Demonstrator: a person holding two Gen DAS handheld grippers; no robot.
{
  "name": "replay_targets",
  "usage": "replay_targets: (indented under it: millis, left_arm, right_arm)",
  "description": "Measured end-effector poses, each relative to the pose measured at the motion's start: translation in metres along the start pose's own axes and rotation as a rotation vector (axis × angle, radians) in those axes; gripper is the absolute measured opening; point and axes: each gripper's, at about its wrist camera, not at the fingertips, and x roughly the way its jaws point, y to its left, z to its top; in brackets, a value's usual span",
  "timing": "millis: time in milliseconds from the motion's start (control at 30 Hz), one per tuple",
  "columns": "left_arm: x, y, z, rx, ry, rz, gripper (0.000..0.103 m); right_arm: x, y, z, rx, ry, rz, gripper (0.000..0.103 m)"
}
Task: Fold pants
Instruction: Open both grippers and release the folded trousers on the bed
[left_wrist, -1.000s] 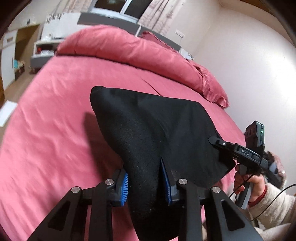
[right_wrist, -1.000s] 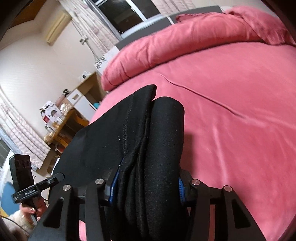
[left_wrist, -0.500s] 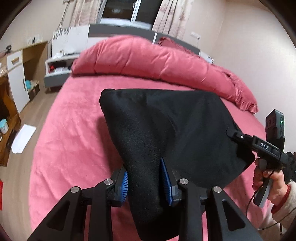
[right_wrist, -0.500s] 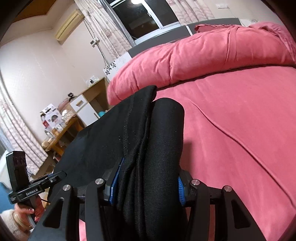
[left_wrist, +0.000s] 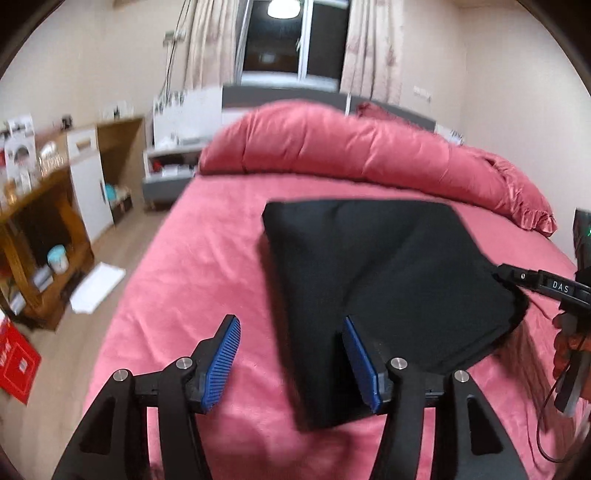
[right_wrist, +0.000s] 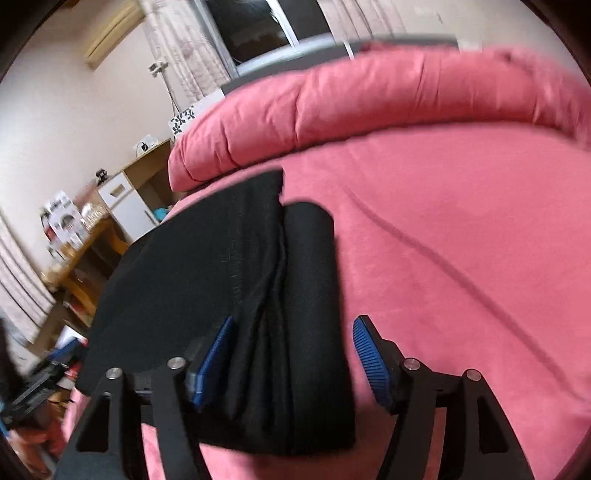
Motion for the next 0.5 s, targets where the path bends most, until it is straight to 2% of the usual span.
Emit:
replay_targets:
  millis: [67,133,200,267,333,400,500]
  left_arm:
    - [-0.006,-0.012,0.003,0.016,-0.040,-0.010,0.059]
    - [0.000,-0.023,0.008,0.030,-0.039,-0.021,0.059]
    - [0.013,-0.034,0.011,0.050,-0.006,-0.014,0.055]
    - [0.027,-0.042,0.008,0.074,0.048,0.000,0.049]
    - [0.034,-0.044,0.003,0.072,0.074,-0.001,0.048]
    - [0.033,-0.044,-0.002,0.055,0.087,-0.024,0.049]
    - [0.039,-0.047,-0.010,0.067,0.129,-0.036,0.050]
  right_arm:
    - [-0.020,0.017,0.003,-0.069,-0.079,-0.007,0.054]
    - [-0.023,0.031,0.008,-0.124,-0.101,0.004,0.045]
    - [-0.011,0.046,0.014,-0.178,-0.053,0.032,0.027]
    - [0.008,0.053,0.015,-0.204,0.024,0.026,0.019]
    - [0.023,0.047,0.012,-0.184,0.093,0.011,0.018]
    - [0.031,0.035,0.005,-0.165,0.117,-0.035,0.000]
    - [0.031,0.021,-0.004,-0.137,0.103,-0.062,0.000]
